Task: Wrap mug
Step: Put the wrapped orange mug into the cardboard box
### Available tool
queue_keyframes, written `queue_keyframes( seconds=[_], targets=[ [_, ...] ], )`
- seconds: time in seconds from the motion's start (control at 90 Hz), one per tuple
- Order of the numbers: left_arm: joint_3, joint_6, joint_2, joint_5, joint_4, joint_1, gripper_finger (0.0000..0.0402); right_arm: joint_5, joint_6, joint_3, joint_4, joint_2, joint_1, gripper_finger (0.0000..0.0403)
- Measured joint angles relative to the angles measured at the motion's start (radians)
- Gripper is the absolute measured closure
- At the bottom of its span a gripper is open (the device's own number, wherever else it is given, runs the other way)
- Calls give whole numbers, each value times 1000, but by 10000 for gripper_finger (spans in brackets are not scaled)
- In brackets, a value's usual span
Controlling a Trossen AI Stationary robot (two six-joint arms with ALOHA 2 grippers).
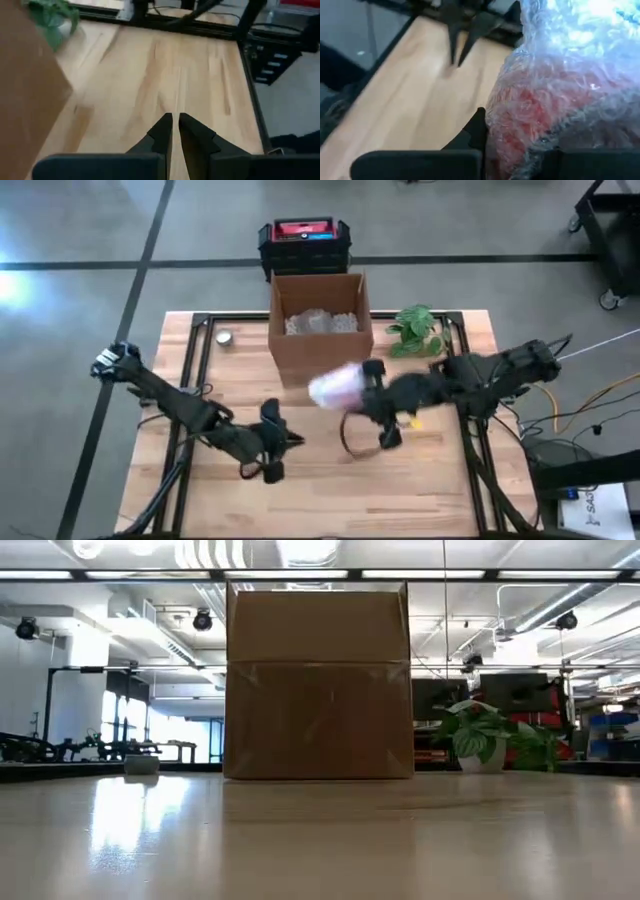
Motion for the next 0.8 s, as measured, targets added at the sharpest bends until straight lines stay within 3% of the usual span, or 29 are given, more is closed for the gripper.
queue_keyframes(
  seconds=[0.133, 0.356, 0.5, 0.556, 0.656, 0.8],
  targets=[
    [-126, -7, -85, -20, 43, 12, 381, -9, -122, 134, -3, 45, -170, 394],
    [-331, -47, -190, -33, 250, 28, 381, -216, -198, 392, -141, 240, -476, 394],
    [-407, -27, -230, -38, 333, 43, 381, -235, -264, 584, -244, 401, -622, 394],
    [-423, -24, -235, -40, 340, 51, 381, -290, -273, 648, -294, 462, -659, 394],
    [-429, -23, -243, -43, 359, 71, 381, -413, -264, 639, -325, 513, -703, 394],
    [-429, 5, -242, -44, 348, 88, 381, -427, -284, 633, -434, 582, -720, 394]
  ],
)
